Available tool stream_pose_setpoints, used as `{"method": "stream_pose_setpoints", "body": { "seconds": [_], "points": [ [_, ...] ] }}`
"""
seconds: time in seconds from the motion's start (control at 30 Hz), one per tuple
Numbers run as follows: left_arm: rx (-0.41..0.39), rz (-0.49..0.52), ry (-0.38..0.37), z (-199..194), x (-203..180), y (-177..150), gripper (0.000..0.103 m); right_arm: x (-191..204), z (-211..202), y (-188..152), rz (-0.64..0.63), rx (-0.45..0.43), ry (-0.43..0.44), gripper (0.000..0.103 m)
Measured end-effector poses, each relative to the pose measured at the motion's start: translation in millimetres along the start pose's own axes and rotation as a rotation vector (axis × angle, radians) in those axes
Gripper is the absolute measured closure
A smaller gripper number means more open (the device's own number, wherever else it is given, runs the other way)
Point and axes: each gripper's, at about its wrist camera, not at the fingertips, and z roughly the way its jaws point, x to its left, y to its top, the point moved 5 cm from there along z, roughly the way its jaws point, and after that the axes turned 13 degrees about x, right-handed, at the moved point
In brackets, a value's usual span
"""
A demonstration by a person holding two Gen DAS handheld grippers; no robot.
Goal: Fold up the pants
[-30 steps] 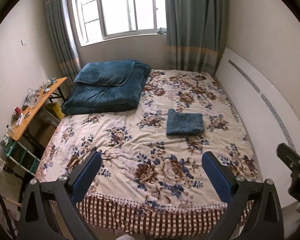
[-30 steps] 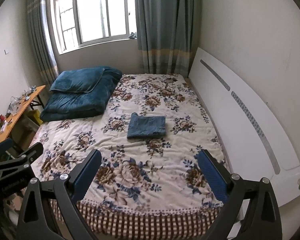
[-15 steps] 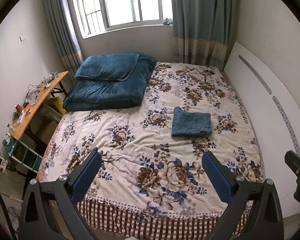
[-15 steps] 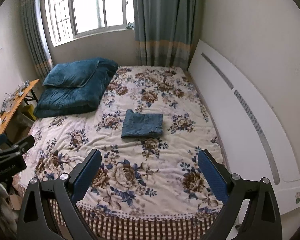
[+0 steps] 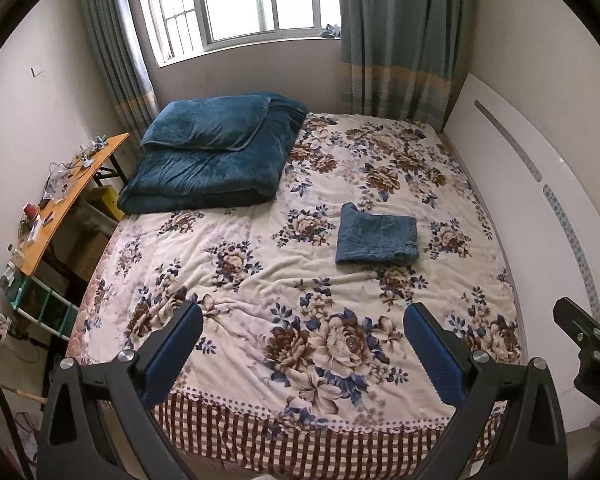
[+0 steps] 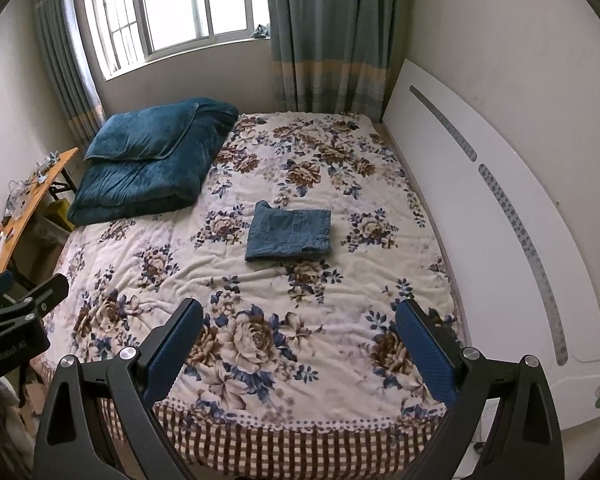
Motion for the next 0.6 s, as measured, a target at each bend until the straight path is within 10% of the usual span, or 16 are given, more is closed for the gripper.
{"method": "stream_pose_setpoints", "body": {
  "seconds": [0.6],
  "points": [
    [-0.004, 0.028, -0.012, -1.7, -0.8, -5.9, 0.0, 2.2, -5.0, -8.9, -0.003, 0.003, 0.024, 0.004]
  ]
}}
